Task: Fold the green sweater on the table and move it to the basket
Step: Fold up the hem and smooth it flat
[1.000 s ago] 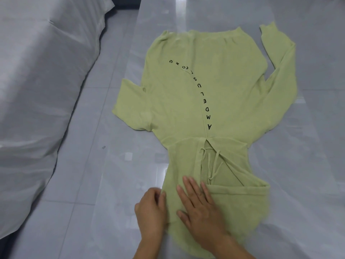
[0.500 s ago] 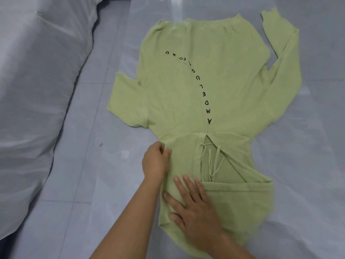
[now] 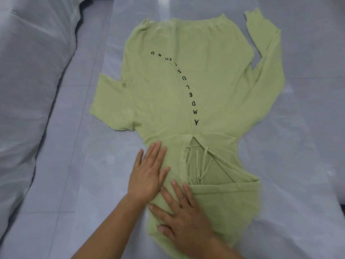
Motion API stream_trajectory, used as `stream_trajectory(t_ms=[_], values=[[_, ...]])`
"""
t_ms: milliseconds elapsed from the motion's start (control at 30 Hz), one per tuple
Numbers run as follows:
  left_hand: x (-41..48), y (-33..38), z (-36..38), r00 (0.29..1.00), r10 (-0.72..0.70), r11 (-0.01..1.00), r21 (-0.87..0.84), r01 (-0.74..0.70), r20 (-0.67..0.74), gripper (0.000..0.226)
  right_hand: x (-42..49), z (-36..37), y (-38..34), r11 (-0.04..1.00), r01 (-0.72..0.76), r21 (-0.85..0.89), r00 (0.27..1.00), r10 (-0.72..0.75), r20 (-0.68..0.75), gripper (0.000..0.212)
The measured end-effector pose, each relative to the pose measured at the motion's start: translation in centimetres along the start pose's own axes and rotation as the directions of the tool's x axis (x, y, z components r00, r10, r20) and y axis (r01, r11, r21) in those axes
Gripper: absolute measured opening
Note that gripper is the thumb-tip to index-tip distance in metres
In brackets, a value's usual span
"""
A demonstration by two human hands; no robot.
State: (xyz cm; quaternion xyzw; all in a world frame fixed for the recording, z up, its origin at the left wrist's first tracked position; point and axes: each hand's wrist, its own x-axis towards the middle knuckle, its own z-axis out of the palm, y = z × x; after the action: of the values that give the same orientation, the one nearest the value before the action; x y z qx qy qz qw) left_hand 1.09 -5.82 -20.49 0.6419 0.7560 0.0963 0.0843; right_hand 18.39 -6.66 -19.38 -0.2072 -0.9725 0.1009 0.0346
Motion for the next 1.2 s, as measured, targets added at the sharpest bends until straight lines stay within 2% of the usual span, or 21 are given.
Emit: stream_trajectory(t_ms=[133,233,300,367,400,433,500,533,567,633,667,733,800,867,900,933,1000,1033,1067,1133,1200], values=[[0.1,-0.5,-0.4,0.998,-0.032,0.998,0.056,0.028,0.060,0.061,-0.3,-0.7,0.1,0.998,-0.029,0.057,1.000,0.028,0.010,0.049],[0.4,1.9,-2.2,0.998,-0.052,0.998,0.019,0.053,-0.021,0.058,-0.9,-2.7,0.8,0.963,-0.114,0.244,0.984,0.144,-0.108,0.035],[0.6,5.4,-2.7,0.994,-0.010,0.996,-0.085,0.001,-0.110,0.053,-2.3,-4.5,2.2,0.935,-0.159,0.317,0.934,0.247,-0.259,0.027],[0.8,9.3,-2.0,0.988,0.089,0.986,-0.126,-0.106,-0.130,0.046,-4.4,-5.7,4.8,0.884,-0.293,0.365,0.856,0.413,-0.311,0.028],[0.7,10.9,-1.2,0.983,0.149,0.979,-0.124,-0.161,-0.106,0.047,-5.5,-6.2,6.5,0.812,-0.422,0.403,0.777,0.553,-0.301,0.036],[0.3,12.1,-0.2,0.975,0.213,0.969,-0.112,-0.219,-0.064,0.050,-6.4,-6.4,8.3,0.694,-0.568,0.442,0.654,0.707,-0.270,0.047],[-0.8,13.2,1.8,0.949,0.312,0.950,-0.040,-0.311,0.035,0.052,-7.5,-6.6,11.4,0.367,-0.757,0.541,0.395,0.916,-0.069,0.062],[-1.1,13.3,2.4,0.945,0.322,0.947,-0.006,-0.322,0.056,0.051,-7.8,-6.8,12.4,0.224,-0.776,0.590,0.330,0.941,0.077,0.057],[-1.2,13.3,2.8,0.948,0.316,0.948,0.017,-0.317,0.048,0.051,-8.0,-6.8,13.1,0.130,-0.750,0.649,0.322,0.928,0.186,0.045],[-1.8,13.4,2.8,0.954,0.297,0.954,0.024,-0.298,0.025,0.051,-8.2,-7.1,13.4,0.095,-0.660,0.745,0.389,0.892,0.231,0.017],[-2.2,13.5,2.6,0.954,0.298,0.954,0.023,-0.298,0.027,0.052,-8.2,-7.6,13.2,0.157,-0.624,0.766,0.436,0.883,0.175,0.020],[-2.8,13.9,2.4,0.945,0.325,0.945,0.027,-0.326,0.039,0.051,-8.3,-7.9,12.1,0.393,-0.558,0.731,0.552,0.834,-0.027,0.024],[-3.1,13.9,2.3,0.944,0.329,0.944,-0.018,-0.329,0.001,0.042,-8.5,-7.5,10.7,0.623,-0.453,0.638,0.700,0.691,-0.178,0.013],[-2.9,13.7,1.7,0.978,0.181,0.960,-0.197,-0.199,-0.109,0.031,-8.6,-6.5,9.7,0.828,-0.314,0.464,0.831,0.476,-0.288,0.009],[-2.7,13.7,0.7,0.988,0.015,0.940,-0.335,-0.068,-0.156,0.026,-8.5,-5.9,9.4,0.894,-0.259,0.365,0.864,0.384,-0.327,0.006],[-2.5,13.7,-0.2,0.972,-0.187,0.868,-0.487,0.095,-0.144,0.021,-8.3,-5.5,9.1,0.931,-0.222,0.291,0.881,0.319,-0.349,0.012],[-2.0,14.2,-1.9,0.869,-0.481,0.559,-0.724,0.403,0.112,0.029,-8.1,-5.0,9.0,0.956,-0.188,0.226,0.901,0.260,-0.347,0.022],[-1.3,14.5,-2.3,0.803,-0.532,0.401,-0.754,0.520,0.270,0.035,-8.0,-4.8,9.0,0.958,-0.190,0.215,0.906,0.255,-0.337,0.022],[-0.5,14.7,-2.3,0.750,-0.546,0.320,-0.734,0.599,0.374,0.038,-7.9,-4.7,9.1,0.958,-0.191,0.215,0.913,0.254,-0.319,0.019],[1.2,15.4,-2.1,0.719,-0.518,0.348,-0.654,0.672,0.463,0.034,-8.2,-4.4,9.1,0.954,-0.163,0.250,0.923,0.237,-0.303,0.018],[2.1,16.3,-2.0,0.743,-0.505,0.399,-0.644,0.653,0.440,0.025,-8.7,-4.6,9.3,0.944,-0.115,0.309,0.939,0.205,-0.277,0.024]])
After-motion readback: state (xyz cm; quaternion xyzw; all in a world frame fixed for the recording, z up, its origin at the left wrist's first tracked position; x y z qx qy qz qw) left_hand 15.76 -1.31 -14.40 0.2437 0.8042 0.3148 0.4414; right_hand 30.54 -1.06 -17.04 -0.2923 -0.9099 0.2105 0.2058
